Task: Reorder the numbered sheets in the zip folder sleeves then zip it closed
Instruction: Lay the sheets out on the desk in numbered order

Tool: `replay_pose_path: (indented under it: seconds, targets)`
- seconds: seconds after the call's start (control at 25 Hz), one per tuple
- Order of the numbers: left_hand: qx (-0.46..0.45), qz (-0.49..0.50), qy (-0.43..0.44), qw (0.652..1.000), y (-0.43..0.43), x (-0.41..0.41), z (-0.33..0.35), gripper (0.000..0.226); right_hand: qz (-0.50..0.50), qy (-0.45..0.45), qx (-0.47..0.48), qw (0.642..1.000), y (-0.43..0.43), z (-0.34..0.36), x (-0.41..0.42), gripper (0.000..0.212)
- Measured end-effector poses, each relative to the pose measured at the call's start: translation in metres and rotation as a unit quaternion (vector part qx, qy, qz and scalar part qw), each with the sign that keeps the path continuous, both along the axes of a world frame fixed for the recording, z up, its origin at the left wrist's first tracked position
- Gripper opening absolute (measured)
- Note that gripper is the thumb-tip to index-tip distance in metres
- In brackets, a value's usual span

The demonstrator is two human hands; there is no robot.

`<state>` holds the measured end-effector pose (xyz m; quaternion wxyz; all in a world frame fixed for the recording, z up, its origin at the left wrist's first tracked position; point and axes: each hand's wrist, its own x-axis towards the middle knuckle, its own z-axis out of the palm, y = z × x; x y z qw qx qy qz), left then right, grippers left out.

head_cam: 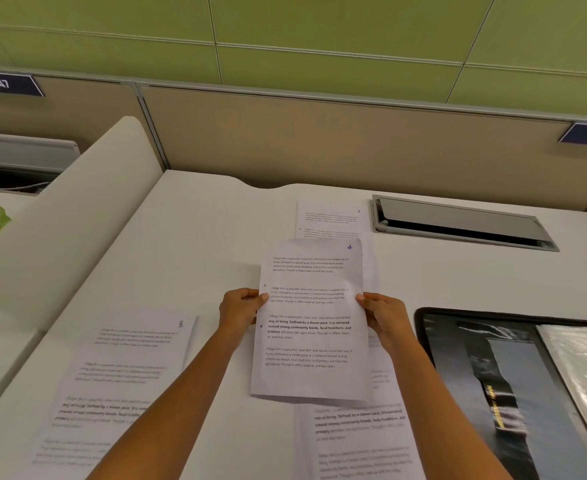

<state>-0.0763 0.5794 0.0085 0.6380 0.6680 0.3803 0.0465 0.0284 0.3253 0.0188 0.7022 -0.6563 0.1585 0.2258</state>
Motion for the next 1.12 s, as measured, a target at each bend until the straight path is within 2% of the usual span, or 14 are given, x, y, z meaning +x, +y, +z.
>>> replay_pose_path:
  seconds: [0.44,0.56,0.68,0.84,1.12]
  targets:
    - [-0.004,0.023,-0.003,1.000,0.113,0.009,-0.006,0.014,0.007,-0.001,0.010,1.000,0.116,-0.004,0.012,0.021]
    - [-0.003,0.040,-0.001,0.999,0.146,0.011,-0.008,0.009,0.026,0.007,0.021,0.999,0.147,-0.003,0.013,0.022]
    - [-0.004,0.062,-0.001,0.998,0.185,0.012,-0.012,0.015,0.060,0.022,0.026,0.998,0.178,-0.003,0.011,0.021]
    - [0.000,0.085,-0.004,0.996,0.231,0.011,-0.012,0.024,0.104,0.033,0.000,0.994,0.226,-0.007,0.007,0.019]
    - [0.038,0.123,0.007,0.992,0.304,0.008,-0.010,0.018,0.098,0.002,-0.049,0.994,0.315,-0.016,0.024,0.016]
